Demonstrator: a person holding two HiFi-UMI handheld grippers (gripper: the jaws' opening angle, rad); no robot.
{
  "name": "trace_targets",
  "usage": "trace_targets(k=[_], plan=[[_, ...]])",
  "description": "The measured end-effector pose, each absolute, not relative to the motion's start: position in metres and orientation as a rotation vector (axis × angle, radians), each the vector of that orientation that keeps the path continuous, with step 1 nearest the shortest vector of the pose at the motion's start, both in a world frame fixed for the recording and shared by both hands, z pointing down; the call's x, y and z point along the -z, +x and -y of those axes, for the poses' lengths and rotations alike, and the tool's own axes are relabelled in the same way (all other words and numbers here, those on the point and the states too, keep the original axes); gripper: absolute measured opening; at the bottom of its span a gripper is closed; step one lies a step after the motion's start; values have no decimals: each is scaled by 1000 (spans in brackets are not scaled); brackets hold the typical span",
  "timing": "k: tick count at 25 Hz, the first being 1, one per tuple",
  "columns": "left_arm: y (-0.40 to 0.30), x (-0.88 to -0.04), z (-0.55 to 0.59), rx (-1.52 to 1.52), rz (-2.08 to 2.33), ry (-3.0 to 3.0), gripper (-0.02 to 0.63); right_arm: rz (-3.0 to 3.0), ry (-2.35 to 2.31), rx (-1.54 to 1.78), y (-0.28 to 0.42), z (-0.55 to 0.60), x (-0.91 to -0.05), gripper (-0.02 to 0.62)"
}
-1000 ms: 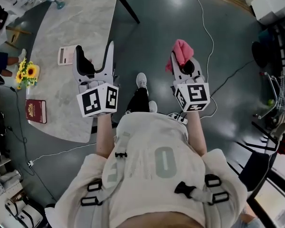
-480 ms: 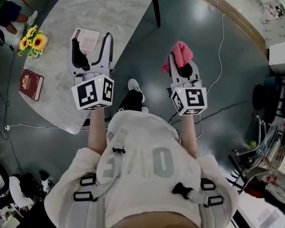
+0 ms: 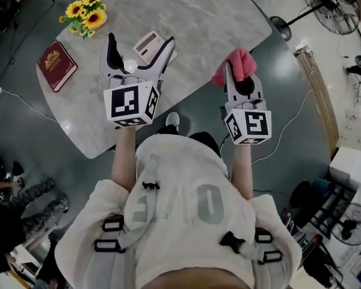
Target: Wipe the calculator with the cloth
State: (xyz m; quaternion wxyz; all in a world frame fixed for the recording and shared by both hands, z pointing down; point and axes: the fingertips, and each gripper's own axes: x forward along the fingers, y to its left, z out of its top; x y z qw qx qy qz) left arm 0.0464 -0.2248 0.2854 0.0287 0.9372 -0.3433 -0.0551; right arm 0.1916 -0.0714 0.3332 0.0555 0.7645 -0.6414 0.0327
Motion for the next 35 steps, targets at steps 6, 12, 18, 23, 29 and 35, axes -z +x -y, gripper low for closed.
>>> trace_targets(k=[6,12,18,23,29,35], plan=[[10,-283,264,186,1266,2788,554,2114,2139,-75,171,139,-329,58],[-23,-304,290,120,1510,2619,552,2302,1912,-70,158,195,-338,58],[-26,-324,295,85,1702,2446,552,2478,1683,-58,164,235,-342,58],[-16,-338,297,46,1804,2307,551,2634,1468,-69,170,258,-341,58],[-9,-333,288,20,1955,2207,551,2726,1290,-46,176,278,-342,58],[-7,-330,276,25,1992,2170,551,2751,1192,-43,172,278,-352,60]])
